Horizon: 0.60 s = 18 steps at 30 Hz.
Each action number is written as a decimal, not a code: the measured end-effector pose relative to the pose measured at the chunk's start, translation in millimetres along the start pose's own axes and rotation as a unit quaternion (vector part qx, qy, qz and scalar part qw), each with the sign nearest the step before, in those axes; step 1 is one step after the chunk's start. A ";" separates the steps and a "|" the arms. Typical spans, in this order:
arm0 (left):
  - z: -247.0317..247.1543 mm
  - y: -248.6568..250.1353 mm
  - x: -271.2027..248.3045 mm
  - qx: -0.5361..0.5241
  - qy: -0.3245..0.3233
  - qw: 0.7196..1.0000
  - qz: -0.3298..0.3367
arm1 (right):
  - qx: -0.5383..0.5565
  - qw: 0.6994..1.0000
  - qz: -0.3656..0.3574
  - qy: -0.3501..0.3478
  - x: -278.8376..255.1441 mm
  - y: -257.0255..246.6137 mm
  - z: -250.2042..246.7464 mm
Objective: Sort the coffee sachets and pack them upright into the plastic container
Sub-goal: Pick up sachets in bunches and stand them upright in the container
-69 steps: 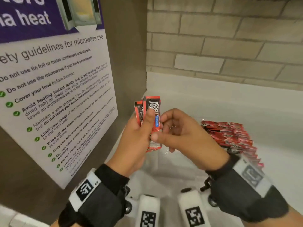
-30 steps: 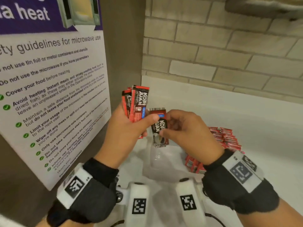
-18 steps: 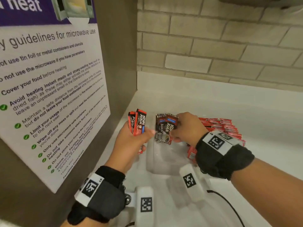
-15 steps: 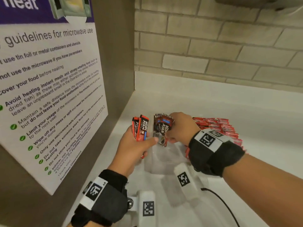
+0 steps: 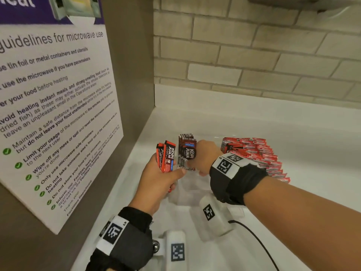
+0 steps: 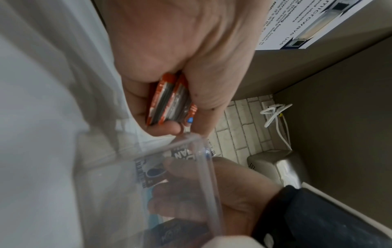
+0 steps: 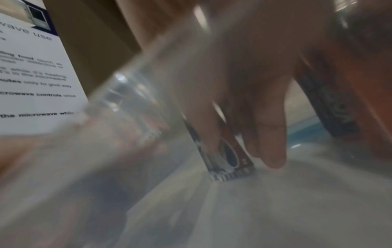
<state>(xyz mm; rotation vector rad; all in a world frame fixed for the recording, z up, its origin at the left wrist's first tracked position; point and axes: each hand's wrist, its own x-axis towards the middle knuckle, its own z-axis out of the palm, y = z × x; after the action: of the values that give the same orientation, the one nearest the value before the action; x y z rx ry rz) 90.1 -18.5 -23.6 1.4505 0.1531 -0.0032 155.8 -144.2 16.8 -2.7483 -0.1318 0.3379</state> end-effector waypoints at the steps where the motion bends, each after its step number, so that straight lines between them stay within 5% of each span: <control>1: -0.2 0.0 0.0 0.000 0.000 1.000 0.002 | 0.000 1.000 0.000 -0.007 0.2 0.8 1.6; 18: -3.0 -8.4 7.9 0.021 0.006 1.000 0.001 | 0.041 0.999 0.000 -0.016 14.8 2.7 15.8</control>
<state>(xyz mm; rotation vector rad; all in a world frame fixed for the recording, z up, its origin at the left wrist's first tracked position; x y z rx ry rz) 96.9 -15.9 -33.1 1.4934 0.1615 0.0040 166.3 -139.2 -1.7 -2.6619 -0.1241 0.3796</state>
